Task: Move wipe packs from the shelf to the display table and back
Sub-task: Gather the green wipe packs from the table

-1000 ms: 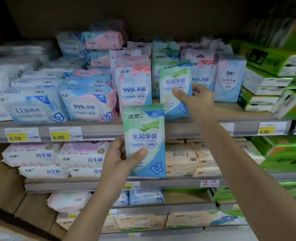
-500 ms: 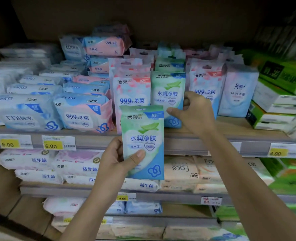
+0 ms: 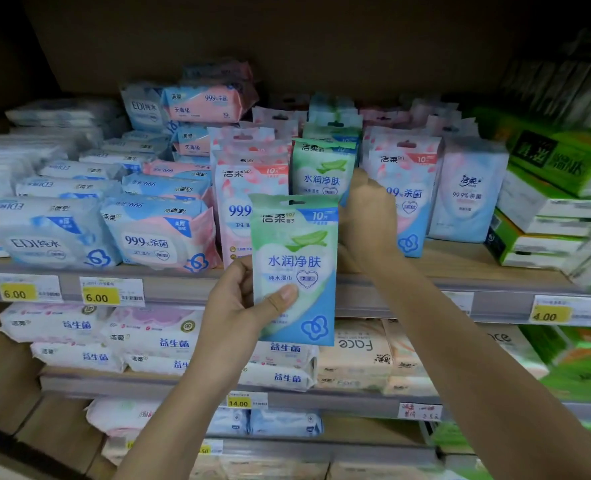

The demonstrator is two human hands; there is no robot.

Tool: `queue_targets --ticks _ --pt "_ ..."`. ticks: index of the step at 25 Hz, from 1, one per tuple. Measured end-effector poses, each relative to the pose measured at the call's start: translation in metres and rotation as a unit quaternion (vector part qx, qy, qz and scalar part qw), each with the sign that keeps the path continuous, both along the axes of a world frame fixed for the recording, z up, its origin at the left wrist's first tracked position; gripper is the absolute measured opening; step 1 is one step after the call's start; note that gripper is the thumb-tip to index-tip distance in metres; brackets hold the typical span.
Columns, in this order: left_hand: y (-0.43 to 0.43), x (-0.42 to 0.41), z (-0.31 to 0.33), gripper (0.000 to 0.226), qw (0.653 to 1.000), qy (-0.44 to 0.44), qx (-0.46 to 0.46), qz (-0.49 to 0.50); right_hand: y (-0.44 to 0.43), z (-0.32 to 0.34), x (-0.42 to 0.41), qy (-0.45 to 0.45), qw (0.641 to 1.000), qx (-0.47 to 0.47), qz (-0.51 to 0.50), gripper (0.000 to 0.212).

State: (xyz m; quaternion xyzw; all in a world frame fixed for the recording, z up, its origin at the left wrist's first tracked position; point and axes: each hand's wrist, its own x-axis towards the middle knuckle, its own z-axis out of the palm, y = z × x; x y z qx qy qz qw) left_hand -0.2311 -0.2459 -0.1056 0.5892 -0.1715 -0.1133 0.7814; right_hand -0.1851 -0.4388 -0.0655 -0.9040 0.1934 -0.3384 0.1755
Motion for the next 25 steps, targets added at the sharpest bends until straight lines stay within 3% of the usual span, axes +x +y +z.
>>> queue_targets --ticks 2,4,6,8,10,19,22,25 --pt "-0.005 0.003 0.002 0.043 1.0 -0.009 0.005 0.005 -0.001 0.002 -0.003 0.008 0.999 -0.033 -0.012 0.041" --pt "-0.012 0.005 0.006 0.038 1.0 -0.019 0.012 0.011 -0.005 0.007 -0.009 -0.028 1.0 0.006 -0.002 0.043" --pt "-0.022 0.01 0.011 0.032 0.999 -0.029 0.02 0.024 -0.013 0.012 -0.019 -0.086 0.983 0.146 0.074 0.029" --pt "-0.034 0.016 0.016 0.03 0.998 -0.041 0.028 0.04 -0.02 0.012 -0.035 -0.119 0.939 0.285 0.153 0.013" --pt "-0.048 0.022 0.02 0.027 0.995 -0.061 0.039 0.062 -0.024 0.005 -0.052 -0.125 0.915 0.328 0.197 0.012" --pt "-0.094 0.038 0.019 0.033 0.978 -0.135 0.096 0.129 -0.028 -0.02 -0.065 -0.148 0.904 0.321 0.242 0.011" --pt "-0.098 0.045 0.023 0.045 0.971 -0.181 0.097 0.124 -0.027 -0.016 -0.055 -0.134 0.916 0.311 0.215 0.038" --pt "-0.101 0.053 0.023 0.047 0.943 -0.227 0.183 0.161 -0.024 -0.016 -0.042 -0.114 0.94 0.279 0.16 0.039"
